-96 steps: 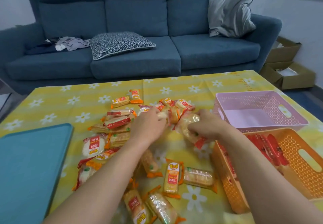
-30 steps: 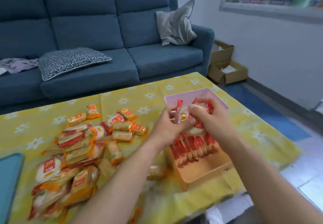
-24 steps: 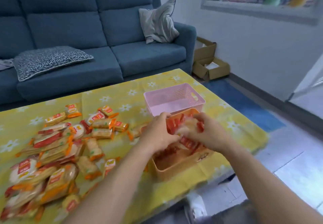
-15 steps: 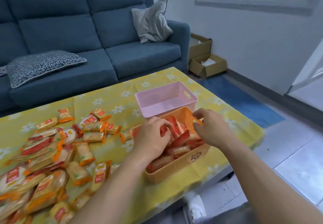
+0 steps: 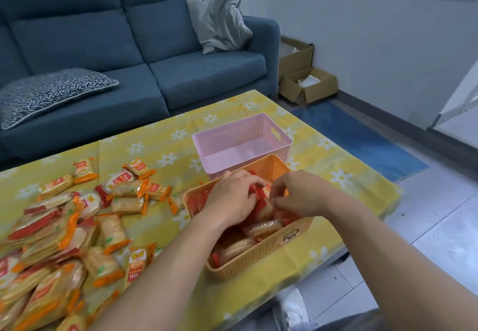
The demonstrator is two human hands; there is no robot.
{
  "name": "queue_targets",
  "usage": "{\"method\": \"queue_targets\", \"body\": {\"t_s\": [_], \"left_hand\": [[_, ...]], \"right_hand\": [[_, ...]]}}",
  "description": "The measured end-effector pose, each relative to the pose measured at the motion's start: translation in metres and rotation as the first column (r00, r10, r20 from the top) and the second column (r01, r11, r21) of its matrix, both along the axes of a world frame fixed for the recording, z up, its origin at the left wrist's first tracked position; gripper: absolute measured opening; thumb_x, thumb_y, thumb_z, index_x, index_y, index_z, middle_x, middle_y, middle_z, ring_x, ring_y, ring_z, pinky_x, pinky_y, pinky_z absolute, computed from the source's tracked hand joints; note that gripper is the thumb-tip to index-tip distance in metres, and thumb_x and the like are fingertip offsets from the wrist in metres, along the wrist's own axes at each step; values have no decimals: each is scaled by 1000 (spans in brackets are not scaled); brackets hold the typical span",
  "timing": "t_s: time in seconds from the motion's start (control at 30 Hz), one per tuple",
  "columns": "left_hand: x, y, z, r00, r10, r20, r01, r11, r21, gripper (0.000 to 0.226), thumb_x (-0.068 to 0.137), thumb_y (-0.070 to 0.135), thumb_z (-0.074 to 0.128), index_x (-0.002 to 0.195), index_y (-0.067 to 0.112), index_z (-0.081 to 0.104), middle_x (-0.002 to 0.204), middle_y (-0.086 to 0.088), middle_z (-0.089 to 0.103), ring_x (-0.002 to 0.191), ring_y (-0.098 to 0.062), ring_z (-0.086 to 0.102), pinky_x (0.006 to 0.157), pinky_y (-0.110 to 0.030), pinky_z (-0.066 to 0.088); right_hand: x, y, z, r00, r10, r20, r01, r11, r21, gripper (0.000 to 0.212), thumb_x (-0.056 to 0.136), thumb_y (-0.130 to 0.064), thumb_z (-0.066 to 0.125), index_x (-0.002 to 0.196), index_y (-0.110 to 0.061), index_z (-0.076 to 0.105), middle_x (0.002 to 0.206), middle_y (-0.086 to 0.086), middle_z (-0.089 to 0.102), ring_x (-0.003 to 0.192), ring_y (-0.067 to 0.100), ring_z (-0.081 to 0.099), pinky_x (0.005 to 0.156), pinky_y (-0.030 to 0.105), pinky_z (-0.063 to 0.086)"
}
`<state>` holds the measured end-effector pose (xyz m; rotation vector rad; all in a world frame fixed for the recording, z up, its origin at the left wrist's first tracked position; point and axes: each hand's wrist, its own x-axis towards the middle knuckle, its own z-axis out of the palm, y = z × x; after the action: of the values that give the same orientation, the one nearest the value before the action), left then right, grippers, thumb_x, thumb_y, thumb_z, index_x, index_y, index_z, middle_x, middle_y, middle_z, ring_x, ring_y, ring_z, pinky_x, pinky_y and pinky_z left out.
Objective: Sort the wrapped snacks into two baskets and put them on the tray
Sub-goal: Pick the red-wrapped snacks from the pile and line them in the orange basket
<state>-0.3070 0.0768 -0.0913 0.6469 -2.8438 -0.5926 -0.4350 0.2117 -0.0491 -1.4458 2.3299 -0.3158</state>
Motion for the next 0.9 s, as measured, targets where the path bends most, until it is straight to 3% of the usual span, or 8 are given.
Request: {"method": "queue_targets", "body": {"t_s": [0.17,0.3,0.37,0.47,0.53,0.6,0.7,0.9], "left_hand": [[-1,-6,6,970,116,-213,-73,977,203,29,93,17,54,102,36,73,105,12,62,112,-22,53,104,-41,40],[2,2,20,903,257,-343,37,751,659,33,87,51,55,94,23,71,95,4,75,98,-19,68,92,-41,51],[0,3,23,917,219,-332,0,835,550,25,85,50,66,94,26,68,84,11,72,80,-6,67,75,-29,51],[-7,9,20,861,310,-403,-116,891,439,15,84,37,76,90,29,65,78,16,69,73,2,64,64,-15,48],[-14,17,18,832,349,-432,-108,865,491,19,82,39,79,87,30,63,78,19,69,71,4,64,60,-9,45],[-18,24,16,877,282,-389,-17,827,561,22,80,37,82,88,27,65,81,20,71,71,2,67,60,-11,48],[-20,28,12,944,142,-298,55,824,564,10,84,21,75,92,25,71,84,12,76,76,-6,73,74,-33,59],[-11,8,8,999,45,3,-45,995,-85,39,69,54,60,105,39,64,99,19,61,101,-14,56,90,-39,45]], "right_hand": [[-16,3,6,943,-181,278,256,931,-260,16,88,-19,62,78,-21,74,80,-4,72,72,13,63,62,28,49],[-25,6,7,734,-278,620,538,795,-280,24,95,-22,56,77,-19,71,80,-1,71,72,15,61,63,33,51],[-23,5,5,721,-283,633,551,788,-276,21,97,-24,57,82,-23,70,84,-3,71,73,14,64,64,34,54],[-18,-1,5,838,-411,360,535,751,-387,16,95,-37,58,85,-27,65,82,-5,70,71,16,70,67,42,62],[-13,-6,8,805,-369,465,556,743,-372,32,93,-50,55,82,-22,67,75,0,73,61,20,72,59,43,63],[-5,-11,8,783,-343,518,539,791,-291,48,90,-59,53,80,-15,70,71,5,74,58,20,71,55,39,62],[-5,-14,2,886,-372,276,445,850,-281,35,91,-46,57,76,-16,68,60,-2,67,54,10,64,48,27,49],[-2,-22,-13,924,-380,34,364,850,-382,25,88,-35,68,80,-16,54,65,-5,52,62,16,50,46,24,28]]}}
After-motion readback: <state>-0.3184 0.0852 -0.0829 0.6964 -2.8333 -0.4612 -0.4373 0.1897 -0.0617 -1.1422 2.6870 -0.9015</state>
